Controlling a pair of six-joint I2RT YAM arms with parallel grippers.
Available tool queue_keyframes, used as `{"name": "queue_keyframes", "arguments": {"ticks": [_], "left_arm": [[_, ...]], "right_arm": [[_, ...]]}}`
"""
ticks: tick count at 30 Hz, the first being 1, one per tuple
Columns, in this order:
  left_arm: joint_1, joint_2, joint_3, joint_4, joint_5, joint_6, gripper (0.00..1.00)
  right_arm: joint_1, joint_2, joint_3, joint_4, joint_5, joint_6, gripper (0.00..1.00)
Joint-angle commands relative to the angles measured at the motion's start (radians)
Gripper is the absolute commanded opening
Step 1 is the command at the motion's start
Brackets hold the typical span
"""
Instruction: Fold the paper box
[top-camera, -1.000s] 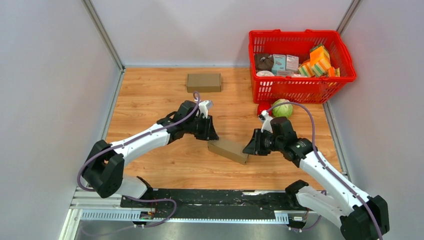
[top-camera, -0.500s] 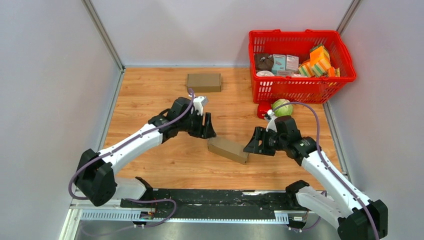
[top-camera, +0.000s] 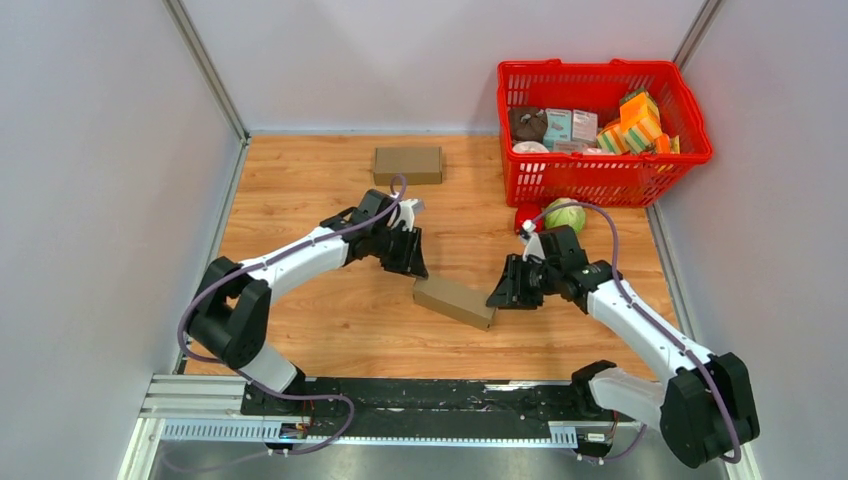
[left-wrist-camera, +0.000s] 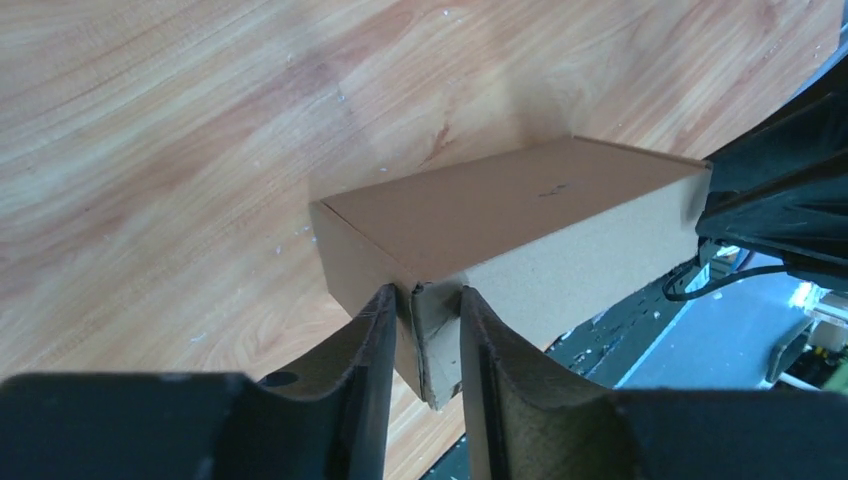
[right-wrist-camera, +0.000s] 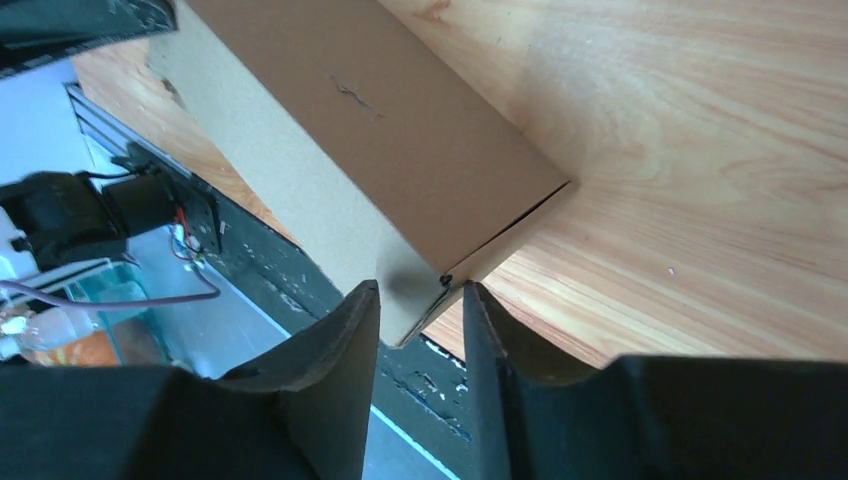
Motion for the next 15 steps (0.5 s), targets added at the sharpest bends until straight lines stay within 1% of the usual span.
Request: {"name": "queue_keyframes", "arguments": {"ticks": [1, 2, 3, 4, 5, 6, 7, 8, 9, 10, 11, 12, 14, 15], "left_arm": [[-0.05, -0.122, -0.14, 0.058, -0.017, 0.013, 0.31], [-0.062, -0.154, -0.224, 0.094, -0.063, -0.011, 0.31], [-0.077, -0.235, -0.269, 0.111, -0.093, -0.03, 0.29], [-0.112, -0.281, -0.316, 0.129, -0.12, -0.05, 0.29], [-0.131, -0.326, -0.4, 0.166, -0.163, -0.094, 0.28], [-0.148, -0.41, -0.438, 0.178, -0.179, -0.117, 0.29], [-0.165, -0.447, -0.468, 0.178, -0.192, -0.134, 0.33], [-0.166, -0.488, -0.508, 0.148, -0.214, -0.162, 0.34], [-0.166, -0.575, -0.527, 0.131, -0.228, -0.171, 0.37], [-0.166, -0.619, -0.541, 0.116, -0.241, -0.179, 0.46], [-0.166, -0.657, -0.551, 0.076, -0.255, -0.2, 0.51], [-0.165, -0.72, -0.542, 0.038, -0.265, -0.205, 0.62], [-0.165, -0.76, -0.489, -0.073, -0.287, -0.217, 0.7], [-0.165, -0.768, -0.469, -0.098, -0.291, -0.22, 0.73]], "right_arm": [[0.128, -0.04, -0.044, 0.093, 0.026, 0.018, 0.36], [0.161, -0.063, -0.054, 0.09, 0.068, 0.027, 0.36], [0.199, -0.11, -0.08, 0.076, 0.153, 0.044, 0.36], [0.266, -0.138, -0.096, 0.069, 0.191, 0.059, 0.36], [0.294, -0.163, -0.113, 0.067, 0.217, 0.073, 0.36], [0.317, -0.216, -0.136, 0.068, 0.255, 0.102, 0.43], [0.345, -0.241, -0.168, 0.067, 0.265, 0.114, 0.48], [0.345, -0.262, -0.18, 0.065, 0.265, 0.121, 0.51], [0.345, -0.285, -0.186, 0.065, 0.263, 0.13, 0.56], [0.344, -0.311, -0.188, 0.071, 0.253, 0.139, 0.59], [0.345, -0.318, -0.19, 0.078, 0.239, 0.145, 0.62], [0.345, -0.318, -0.183, 0.076, 0.22, 0.151, 0.68], [0.345, -0.313, -0.151, 0.043, 0.203, 0.17, 0.76], [0.344, -0.316, -0.15, 0.023, 0.206, 0.179, 0.83]]}}
